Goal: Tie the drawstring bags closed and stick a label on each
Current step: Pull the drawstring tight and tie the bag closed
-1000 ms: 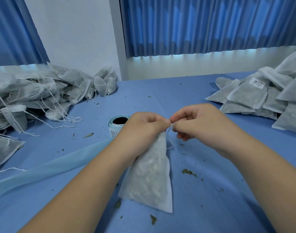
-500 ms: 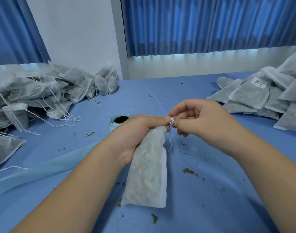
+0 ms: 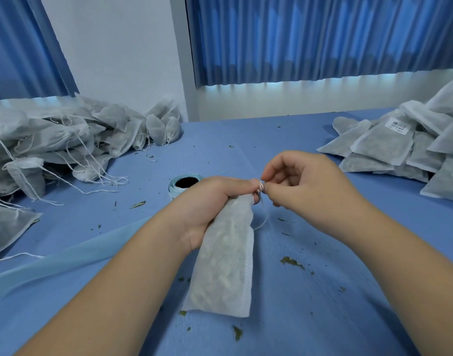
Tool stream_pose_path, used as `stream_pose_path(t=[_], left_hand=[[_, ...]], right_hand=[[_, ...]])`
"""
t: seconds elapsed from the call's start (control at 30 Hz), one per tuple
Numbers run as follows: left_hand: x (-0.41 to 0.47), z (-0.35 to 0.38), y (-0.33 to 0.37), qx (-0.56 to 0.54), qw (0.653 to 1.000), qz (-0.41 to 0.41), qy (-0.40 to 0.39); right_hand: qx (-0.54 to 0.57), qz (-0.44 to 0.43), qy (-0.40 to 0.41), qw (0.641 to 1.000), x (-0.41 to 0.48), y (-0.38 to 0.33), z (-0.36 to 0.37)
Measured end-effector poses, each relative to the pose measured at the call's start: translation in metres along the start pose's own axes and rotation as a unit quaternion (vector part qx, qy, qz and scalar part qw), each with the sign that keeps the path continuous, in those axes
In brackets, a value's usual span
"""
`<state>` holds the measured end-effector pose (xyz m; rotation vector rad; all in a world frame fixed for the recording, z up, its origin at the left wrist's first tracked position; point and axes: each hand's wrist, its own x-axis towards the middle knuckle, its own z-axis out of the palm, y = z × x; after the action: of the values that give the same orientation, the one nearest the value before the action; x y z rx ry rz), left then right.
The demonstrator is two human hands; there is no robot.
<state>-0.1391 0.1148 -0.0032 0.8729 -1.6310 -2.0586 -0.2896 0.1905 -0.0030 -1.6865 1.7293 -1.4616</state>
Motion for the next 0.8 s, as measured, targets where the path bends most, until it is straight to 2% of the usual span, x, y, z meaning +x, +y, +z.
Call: stream_pose_path(t=[0.23,0.5,0.8], left_hand=[[-0.0016,0.0025,0.0013,-0.034,0.999,0.002,0.008],[-0.0027,0.006,0.0014,-0.041,0.997,0.033,0.048],[-0.0028,0.0073,0.0011,-0.013,0.997,0.055,0.06]], right_hand=[[-0.076,-0.023,0.019,0.997,0.0,0.0032,-0.0014],[-0.086,-0.071,0.015,0.994,-0.0041,-0.0011,-0.001],[-0.114,-0.071,0.011,0.991,-0.0046,-0.0008,0.0014]])
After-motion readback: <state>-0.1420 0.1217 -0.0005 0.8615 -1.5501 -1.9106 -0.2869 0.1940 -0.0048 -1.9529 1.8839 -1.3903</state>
